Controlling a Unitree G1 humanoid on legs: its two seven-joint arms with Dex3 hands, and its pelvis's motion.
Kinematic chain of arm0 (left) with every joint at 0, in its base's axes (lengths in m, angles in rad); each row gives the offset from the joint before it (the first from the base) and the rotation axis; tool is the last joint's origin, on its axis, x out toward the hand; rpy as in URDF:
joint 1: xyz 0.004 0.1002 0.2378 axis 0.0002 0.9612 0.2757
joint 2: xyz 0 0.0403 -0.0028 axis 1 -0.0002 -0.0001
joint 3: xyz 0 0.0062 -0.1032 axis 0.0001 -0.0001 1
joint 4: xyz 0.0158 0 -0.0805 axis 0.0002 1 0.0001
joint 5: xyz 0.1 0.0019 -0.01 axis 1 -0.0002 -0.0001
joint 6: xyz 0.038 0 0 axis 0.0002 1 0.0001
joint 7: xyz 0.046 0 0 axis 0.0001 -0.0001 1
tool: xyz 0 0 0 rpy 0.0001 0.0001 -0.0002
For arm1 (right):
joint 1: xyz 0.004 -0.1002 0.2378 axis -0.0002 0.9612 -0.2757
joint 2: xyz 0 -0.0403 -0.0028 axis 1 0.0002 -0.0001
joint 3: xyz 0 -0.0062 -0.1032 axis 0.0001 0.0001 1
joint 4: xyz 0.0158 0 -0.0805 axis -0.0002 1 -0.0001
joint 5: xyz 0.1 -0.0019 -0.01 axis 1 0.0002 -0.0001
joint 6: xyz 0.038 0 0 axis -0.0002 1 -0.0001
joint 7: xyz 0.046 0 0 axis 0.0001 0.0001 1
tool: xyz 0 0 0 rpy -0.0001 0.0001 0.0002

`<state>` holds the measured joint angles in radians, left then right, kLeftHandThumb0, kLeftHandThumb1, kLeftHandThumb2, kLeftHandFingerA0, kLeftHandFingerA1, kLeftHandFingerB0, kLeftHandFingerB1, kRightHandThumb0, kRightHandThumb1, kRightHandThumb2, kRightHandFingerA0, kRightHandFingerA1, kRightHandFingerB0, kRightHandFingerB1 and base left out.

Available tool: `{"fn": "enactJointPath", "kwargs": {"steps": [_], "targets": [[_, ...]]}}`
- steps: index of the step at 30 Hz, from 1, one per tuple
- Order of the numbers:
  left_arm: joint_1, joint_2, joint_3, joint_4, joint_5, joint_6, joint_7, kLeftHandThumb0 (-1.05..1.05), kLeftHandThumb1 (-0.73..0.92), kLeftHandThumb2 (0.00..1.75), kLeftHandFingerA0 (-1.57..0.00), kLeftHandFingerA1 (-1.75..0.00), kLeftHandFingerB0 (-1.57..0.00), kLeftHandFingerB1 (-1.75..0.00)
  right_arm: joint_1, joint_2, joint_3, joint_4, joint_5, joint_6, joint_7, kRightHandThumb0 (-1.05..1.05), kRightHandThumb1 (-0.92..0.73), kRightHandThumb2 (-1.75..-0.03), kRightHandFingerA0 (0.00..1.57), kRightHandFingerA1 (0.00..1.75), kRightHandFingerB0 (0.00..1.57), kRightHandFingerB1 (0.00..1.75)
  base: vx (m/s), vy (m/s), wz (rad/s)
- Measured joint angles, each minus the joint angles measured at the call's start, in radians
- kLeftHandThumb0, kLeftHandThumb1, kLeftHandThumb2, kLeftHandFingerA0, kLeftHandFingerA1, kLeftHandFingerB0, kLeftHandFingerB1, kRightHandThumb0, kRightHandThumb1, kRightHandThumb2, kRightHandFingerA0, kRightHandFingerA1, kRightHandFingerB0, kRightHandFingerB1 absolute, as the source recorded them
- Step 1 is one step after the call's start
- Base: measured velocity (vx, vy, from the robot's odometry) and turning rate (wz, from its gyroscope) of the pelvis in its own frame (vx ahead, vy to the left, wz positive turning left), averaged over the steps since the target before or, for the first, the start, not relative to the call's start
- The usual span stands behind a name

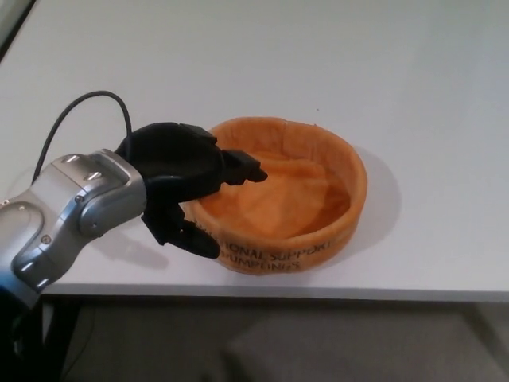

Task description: A soft plate is kept in the center of the table close to the robot and the robot uses its left hand to pick up the plate, turns it upside down and places it back on the table

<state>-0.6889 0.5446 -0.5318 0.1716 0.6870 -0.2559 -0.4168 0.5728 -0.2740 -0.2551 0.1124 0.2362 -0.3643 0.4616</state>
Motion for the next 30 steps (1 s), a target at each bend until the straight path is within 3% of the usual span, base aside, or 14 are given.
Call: {"fn": "enactJointPath", "kwargs": {"steps": [1, 4, 9, 10, 12, 13, 14, 17, 19, 20, 21, 28, 29, 30], "targets": [[-0.001, 0.0, 0.0, 0.001, 0.001, -0.001, 0.0, -1.01, 0.74, 0.65, -0.31, -0.35, -0.24, -0.28, 0.0, 0.0, 0.0, -0.001, 0.0, 0.0, 0.0, -0.71, -0.89, -0.68, 0.43, 0.42, 0.35, 0.32, 0.0, 0.0, 0.0], [-0.001, -0.005, 0.0, 0.006, 0.01, -0.004, 0.0, -1.0, 0.59, 0.98, -0.26, -0.43, -0.22, -0.39, 0.001, 0.0, 0.0, 0.0, 0.0, 0.0, 0.0, -0.71, -0.89, -0.68, 0.43, 0.41, 0.35, 0.31, 0.0, 0.0, 0.0], [-0.011, -0.016, -0.009, 0.026, 0.026, -0.005, -0.001, -1.0, 0.59, 0.97, -0.27, -0.42, -0.23, -0.39, 0.001, 0.0, 0.0, 0.0, 0.0, 0.001, -0.001, -0.71, -0.89, -0.68, 0.44, 0.41, 0.35, 0.31, 0.0, 0.0, 0.0], [-0.016, -0.022, -0.013, 0.035, 0.033, -0.005, -0.002, -1.01, 0.76, 0.65, -0.31, -0.33, -0.25, -0.28, 0.0, 0.0, 0.0, 0.0, -0.001, 0.001, -0.001, -0.71, -0.89, -0.68, 0.44, 0.41, 0.35, 0.31, 0.0, 0.0, 0.0], [-0.027, -0.029, -0.028, 0.051, 0.049, -0.006, -0.002, -1.01, 0.78, 0.66, -0.33, -0.33, -0.26, -0.29, 0.0, 0.0, 0.0, -0.001, -0.001, 0.001, -0.002, -0.71, -0.89, -0.68, 0.44, 0.41, 0.35, 0.32, 0.0, 0.0, 0.0], [-0.032, -0.03, -0.036, 0.057, 0.058, -0.006, -0.001, -1.0, 0.61, 1.02, -0.3, -0.45, -0.25, -0.4, 0.0, 0.0, 0.0, -0.001, -0.001, 0.001, -0.002, -0.71, -0.89, -0.68, 0.43, 0.41, 0.35, 0.31, 0.0, 0.0, 0.0], [-0.041, -0.032, -0.05, 0.066, 0.074, -0.006, 0.001, -1.0, 0.61, 1.02, -0.3, -0.45, -0.25, -0.4, 0.0, 0.0, 0.0, -0.002, -0.001, 0.002, -0.003, -0.71, -0.89, -0.68, 0.43, 0.41, 0.35, 0.31, 0.0, 0.0, 0.0], [-0.064, -0.038, -0.083, 0.084, 0.124, -0.007, 0.02, -0.98, 0.6, 1.0, -0.3, -0.46, -0.26, -0.41, -0.001, -0.001, 0.0, -0.005, -0.001, 0.004, -0.003, -0.72, -0.88, -0.67, 0.45, 0.41, 0.36, 0.31, 0.0, 0.0, 0.0], [-0.074, -0.043, -0.095, 0.095, 0.152, -0.007, 0.033, -0.98, 0.78, 0.64, -0.36, -0.37, -0.31, -0.3, -0.002, -0.001, 0.0, -0.007, -0.002, 0.005, -0.005, -0.72, -0.88, -0.67, 0.44, 0.42, 0.36, 0.32, 0.0, 0.0, 0.0], [-0.082, -0.046, -0.105, 0.103, 0.17, -0.007, 0.041, -0.97, 0.6, 1.02, -0.32, -0.47, -0.27, -0.42, -0.002, -0.001, 0.0, -0.007, -0.003, 0.006, -0.006, -0.71, -0.88, -0.67, 0.44, 0.42, 0.36, 0.32, 0.0, 0.0, 0.0], [-0.085, -0.047, -0.109, 0.108, 0.177, -0.007, 0.045, -0.99, 0.79, 0.64, -0.38, -0.37, -0.32, -0.3, -0.002, -0.001, 0.0, -0.007, -0.003, 0.007, -0.006, -0.72, -0.89, -0.68, 0.44, 0.42, 0.36, 0.32, 0.0, 0.0, 0.0], [-0.112, -0.084, -0.142, 0.174, 0.246, -0.007, 0.097, -1.0, 0.81, 0.65, -0.38, -0.37, -0.33, -0.3, -0.003, -0.004, 0.001, -0.026, -0.004, 0.022, -0.009, -0.72, -0.89, -0.68, 0.44, 0.42, 0.35, 0.32, 0.0, 0.0, 0.0], [-0.113, -0.088, -0.146, 0.178, 0.252, -0.007, 0.102, -1.01, 0.82, 0.66, -0.38, -0.37, -0.33, -0.3, -0.003, -0.004, 0.0, -0.027, -0.004, 0.024, -0.009, -0.71, -0.89, -0.68, 0.44, 0.41, 0.35, 0.31, 0.0, 0.0, 0.0], [-0.114, -0.093, -0.152, 0.184, 0.259, -0.007, 0.108, -0.97, 0.63, 1.05, -0.34, -0.47, -0.29, -0.43, -0.005, -0.005, 0.0, -0.029, -0.004, 0.025, -0.009, -0.71, -0.89, -0.68, 0.44, 0.41, 0.34, 0.31, 0.0, 0.0, 0.0]]}}
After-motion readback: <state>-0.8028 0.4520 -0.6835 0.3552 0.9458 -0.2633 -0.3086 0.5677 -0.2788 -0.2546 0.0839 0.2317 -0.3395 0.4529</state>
